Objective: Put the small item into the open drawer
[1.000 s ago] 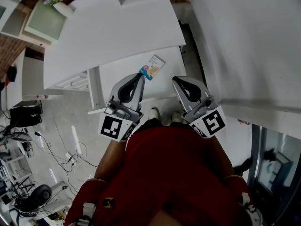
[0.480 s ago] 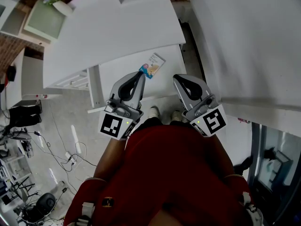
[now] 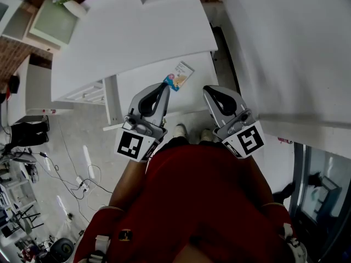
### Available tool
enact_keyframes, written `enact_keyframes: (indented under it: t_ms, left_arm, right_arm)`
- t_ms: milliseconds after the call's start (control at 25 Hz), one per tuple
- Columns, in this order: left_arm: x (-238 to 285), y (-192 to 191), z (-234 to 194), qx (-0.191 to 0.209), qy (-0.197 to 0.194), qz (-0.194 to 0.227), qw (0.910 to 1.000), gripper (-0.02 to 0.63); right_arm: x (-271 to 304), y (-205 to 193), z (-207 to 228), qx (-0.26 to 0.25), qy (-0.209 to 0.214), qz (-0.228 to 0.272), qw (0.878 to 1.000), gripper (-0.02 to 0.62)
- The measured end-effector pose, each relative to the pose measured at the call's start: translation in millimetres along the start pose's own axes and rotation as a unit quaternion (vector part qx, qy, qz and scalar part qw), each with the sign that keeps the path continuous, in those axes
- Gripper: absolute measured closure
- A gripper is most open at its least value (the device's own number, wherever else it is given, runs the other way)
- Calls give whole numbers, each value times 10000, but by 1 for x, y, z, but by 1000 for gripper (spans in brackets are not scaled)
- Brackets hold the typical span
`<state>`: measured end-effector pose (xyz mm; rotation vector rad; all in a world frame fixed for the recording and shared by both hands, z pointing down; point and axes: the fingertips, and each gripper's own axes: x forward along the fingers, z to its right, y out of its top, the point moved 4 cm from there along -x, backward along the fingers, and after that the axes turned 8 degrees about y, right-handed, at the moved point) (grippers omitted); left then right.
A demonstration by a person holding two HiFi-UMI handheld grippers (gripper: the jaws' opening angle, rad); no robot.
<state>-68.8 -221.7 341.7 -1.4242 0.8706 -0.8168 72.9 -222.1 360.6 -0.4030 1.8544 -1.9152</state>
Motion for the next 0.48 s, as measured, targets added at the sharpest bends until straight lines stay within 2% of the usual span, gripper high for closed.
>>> enact_keyframes:
  t_ms: [480]
  left_arm:
    - [5,-2,3,-13,-87,-14,10000,601]
  right_arm:
    - [-5,-2,4,16,-102,-13,9999,584]
